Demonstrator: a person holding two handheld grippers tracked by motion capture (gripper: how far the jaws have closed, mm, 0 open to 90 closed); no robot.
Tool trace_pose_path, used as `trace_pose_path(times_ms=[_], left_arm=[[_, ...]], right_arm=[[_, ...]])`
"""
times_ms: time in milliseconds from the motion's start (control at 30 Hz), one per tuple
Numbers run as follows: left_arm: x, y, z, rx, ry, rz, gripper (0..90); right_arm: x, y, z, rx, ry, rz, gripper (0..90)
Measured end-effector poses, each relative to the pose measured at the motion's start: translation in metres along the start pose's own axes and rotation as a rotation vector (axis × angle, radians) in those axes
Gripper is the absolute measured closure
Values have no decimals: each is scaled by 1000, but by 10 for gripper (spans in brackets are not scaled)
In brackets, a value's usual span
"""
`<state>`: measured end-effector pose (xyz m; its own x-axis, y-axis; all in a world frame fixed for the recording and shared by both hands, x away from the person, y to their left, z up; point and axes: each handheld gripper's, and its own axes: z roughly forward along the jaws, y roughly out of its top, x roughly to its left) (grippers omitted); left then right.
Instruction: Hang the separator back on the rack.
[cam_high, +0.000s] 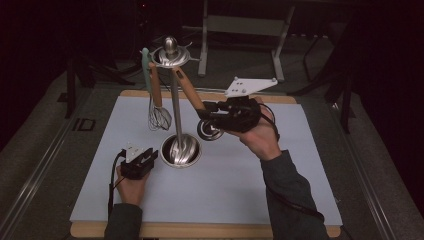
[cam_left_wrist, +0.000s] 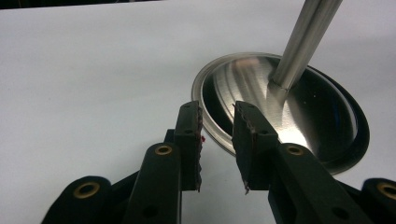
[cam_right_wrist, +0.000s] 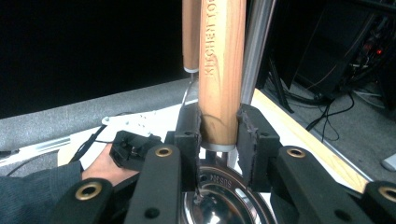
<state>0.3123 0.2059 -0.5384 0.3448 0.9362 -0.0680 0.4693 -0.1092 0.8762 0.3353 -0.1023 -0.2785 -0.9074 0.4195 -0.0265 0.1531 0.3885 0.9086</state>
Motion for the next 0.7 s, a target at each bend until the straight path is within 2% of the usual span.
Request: trace_pose_path(times_ms=[367, 700], left_arm=[[0, 0, 0, -1, -2, -3, 722], [0, 0, 0, 0, -1, -1, 720]], right_arm=[[-4, 2, 28, 56, -2, 14, 699], [-8, -4, 24, 74, -13, 28, 653]])
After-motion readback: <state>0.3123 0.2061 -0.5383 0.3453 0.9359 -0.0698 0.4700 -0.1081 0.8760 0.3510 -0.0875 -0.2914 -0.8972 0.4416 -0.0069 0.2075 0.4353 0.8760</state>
